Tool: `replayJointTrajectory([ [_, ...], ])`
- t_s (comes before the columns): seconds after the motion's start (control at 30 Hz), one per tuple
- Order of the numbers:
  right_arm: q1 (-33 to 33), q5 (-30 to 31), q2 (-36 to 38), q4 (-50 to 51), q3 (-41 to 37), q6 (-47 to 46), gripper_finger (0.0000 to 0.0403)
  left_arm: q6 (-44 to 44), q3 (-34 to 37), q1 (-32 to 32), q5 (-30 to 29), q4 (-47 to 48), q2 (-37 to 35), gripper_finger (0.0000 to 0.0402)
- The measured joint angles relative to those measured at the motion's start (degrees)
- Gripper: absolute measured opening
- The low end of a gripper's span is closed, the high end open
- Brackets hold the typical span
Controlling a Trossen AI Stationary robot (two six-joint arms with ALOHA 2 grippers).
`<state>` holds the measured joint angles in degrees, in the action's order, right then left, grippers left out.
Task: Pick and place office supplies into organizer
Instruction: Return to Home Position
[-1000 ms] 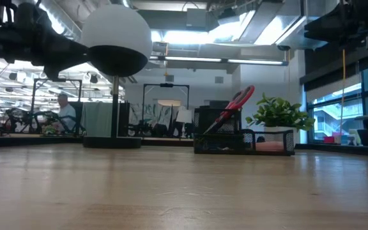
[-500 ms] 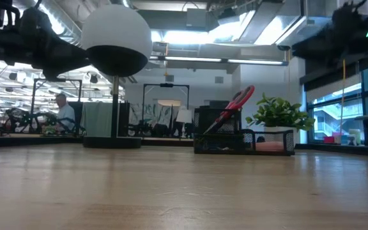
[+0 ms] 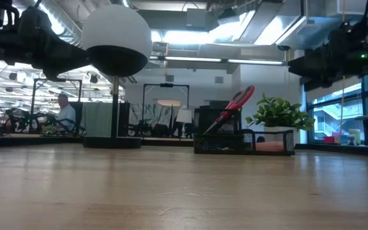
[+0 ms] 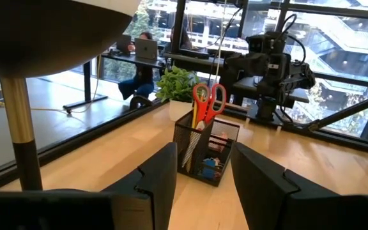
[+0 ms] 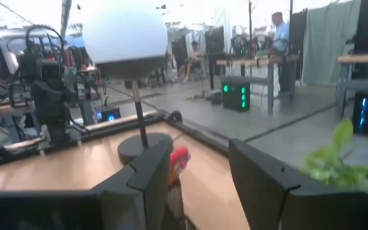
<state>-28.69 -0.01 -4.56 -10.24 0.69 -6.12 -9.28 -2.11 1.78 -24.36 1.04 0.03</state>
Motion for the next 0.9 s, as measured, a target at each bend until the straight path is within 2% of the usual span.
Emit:
replayJointTrajectory([
  [0.37,0.00,-0.02,-0.06,7.52,0.00,-1.12,0.0163,0.00,0.00,0.00,0.02,0.00,0.00,0.0143],
  [0.9,0.00,-0.04,-0.06,8.07,0.00,-0.92,0.0163,0.00,0.00,0.00,0.03,0.00,0.00,0.0143],
])
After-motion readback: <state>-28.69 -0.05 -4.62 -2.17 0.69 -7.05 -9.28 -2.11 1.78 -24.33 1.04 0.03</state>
